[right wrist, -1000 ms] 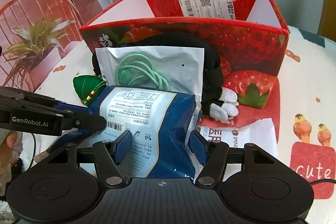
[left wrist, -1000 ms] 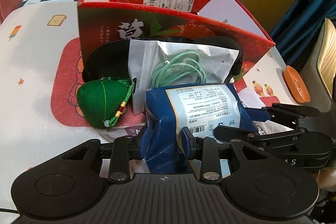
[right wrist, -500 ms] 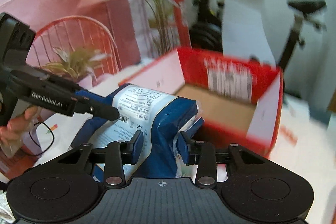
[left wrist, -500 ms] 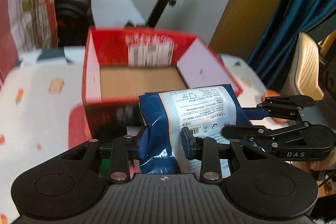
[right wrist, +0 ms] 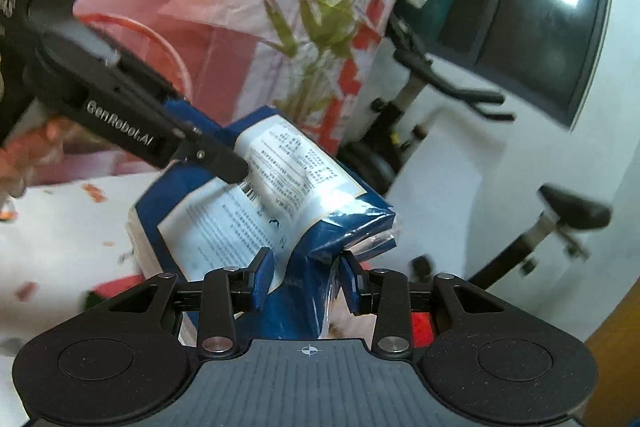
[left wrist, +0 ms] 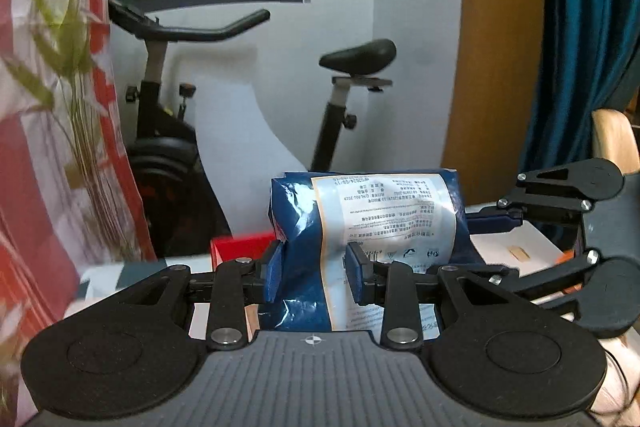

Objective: Organize soft objects
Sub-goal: 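Lift the blue packet with both grippers and lower it into the red box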

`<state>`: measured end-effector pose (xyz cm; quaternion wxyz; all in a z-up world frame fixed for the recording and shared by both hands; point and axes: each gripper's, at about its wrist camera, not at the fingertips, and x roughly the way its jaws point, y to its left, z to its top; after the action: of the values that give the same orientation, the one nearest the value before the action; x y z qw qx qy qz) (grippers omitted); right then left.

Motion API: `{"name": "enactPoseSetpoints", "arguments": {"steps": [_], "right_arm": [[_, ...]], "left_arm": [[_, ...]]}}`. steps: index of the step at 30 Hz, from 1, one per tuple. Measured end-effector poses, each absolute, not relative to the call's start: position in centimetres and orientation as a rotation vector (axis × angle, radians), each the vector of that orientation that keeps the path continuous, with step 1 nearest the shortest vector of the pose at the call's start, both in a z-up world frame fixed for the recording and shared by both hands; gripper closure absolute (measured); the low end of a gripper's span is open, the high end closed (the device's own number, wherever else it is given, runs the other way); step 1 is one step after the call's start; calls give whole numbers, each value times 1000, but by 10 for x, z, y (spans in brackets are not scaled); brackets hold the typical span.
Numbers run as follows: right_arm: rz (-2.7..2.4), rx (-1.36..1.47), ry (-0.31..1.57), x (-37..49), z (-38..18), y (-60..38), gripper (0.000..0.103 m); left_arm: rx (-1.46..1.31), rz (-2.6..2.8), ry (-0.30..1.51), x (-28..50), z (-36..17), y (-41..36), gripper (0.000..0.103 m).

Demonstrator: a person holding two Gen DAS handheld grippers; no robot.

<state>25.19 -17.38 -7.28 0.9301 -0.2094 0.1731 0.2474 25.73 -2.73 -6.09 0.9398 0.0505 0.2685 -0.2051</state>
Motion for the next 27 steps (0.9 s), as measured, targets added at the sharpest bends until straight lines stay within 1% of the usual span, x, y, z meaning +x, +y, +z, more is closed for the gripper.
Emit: {"name": "enactPoseSetpoints", "arguments": {"steps": [4, 11, 15, 19, 27], "right_arm": [[443, -440, 338, 281, -84, -171, 71], [396, -442, 427, 312, -128, -167, 72], [420, -431, 530, 322, -155, -165, 72], [451, -340, 649, 334, -171, -171, 72], [462, -129, 857, 357, -189, -185, 74]], "left_arm": [[135, -391, 490, 287, -58, -42, 68], [102, -379, 522, 333, -83, -52, 68], [93, -380, 607, 342, -112, -49, 68], [76, -405, 720, 354, -140, -44, 68], [52, -435, 904, 366, -166, -33, 68]]}}
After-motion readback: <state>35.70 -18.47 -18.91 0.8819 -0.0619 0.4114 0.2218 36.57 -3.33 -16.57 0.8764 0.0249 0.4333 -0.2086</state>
